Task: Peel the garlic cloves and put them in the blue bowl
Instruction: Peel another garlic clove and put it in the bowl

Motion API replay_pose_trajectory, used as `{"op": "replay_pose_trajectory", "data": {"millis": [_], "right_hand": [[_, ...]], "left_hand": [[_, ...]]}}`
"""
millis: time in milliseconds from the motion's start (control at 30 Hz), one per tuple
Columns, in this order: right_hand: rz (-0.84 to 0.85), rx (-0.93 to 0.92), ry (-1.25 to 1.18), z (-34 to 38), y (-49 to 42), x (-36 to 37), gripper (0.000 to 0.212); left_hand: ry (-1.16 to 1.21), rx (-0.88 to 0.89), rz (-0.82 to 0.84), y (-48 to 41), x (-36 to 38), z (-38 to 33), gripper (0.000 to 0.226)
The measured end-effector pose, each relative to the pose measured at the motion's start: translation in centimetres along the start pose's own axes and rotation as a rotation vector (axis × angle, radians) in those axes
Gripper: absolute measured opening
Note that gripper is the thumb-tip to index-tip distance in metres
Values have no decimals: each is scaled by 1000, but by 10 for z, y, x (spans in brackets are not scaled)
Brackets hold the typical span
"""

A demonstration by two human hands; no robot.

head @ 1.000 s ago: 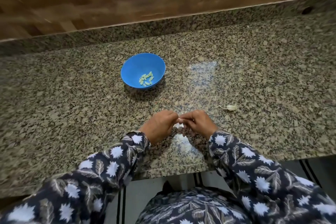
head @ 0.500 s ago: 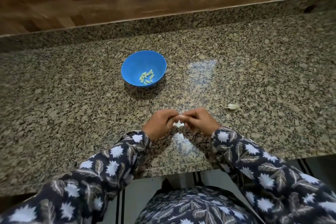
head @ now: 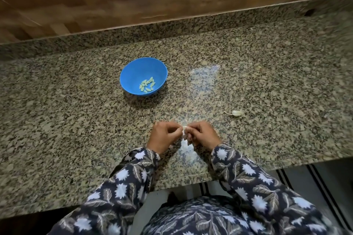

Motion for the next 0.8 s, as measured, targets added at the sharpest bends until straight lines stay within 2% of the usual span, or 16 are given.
{"op": "replay_pose_trajectory", "data": {"millis": [100, 200, 333, 433, 500, 567, 667, 733, 800], "right_hand": [[-2, -63, 264, 6, 1, 0, 18], [9, -120, 382, 14, 3, 2, 18], [-43, -145, 337, 18, 1, -8, 21], [-49, -78, 223, 10, 3, -11, 22], [-38, -22, 133, 6, 3, -9, 21], [-12, 18, 94, 3, 2, -8, 19], [6, 36, 61, 3, 5, -5, 15], [7, 27, 99, 3, 5, -5, 17], [32, 19, 163, 4, 6, -3, 19]], "left_hand": [[-192, 86, -30, 1, -5, -10, 11], [-156, 16, -29, 0, -4, -5, 11], [-19, -38, -39, 4, 0, -1, 8], [113, -210, -52, 2, -2, 10, 7], [73, -271, -49, 2, -2, 16, 12], [56, -271, -39, 3, -1, 16, 11], [233, -224, -3, 5, 0, 7, 24], [304, -203, 46, 4, 2, 1, 27], [265, -201, 100, 5, 6, -3, 27]]}}
Point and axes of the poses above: each hand's wrist, its own y-axis away from the middle knuckle, its own x-axis out of the palm, z = x × y, the point moved 4 cm from there along -y, towards the middle knuckle, and after that the axes turned 13 degrees about -y, right-handed, at the moved point
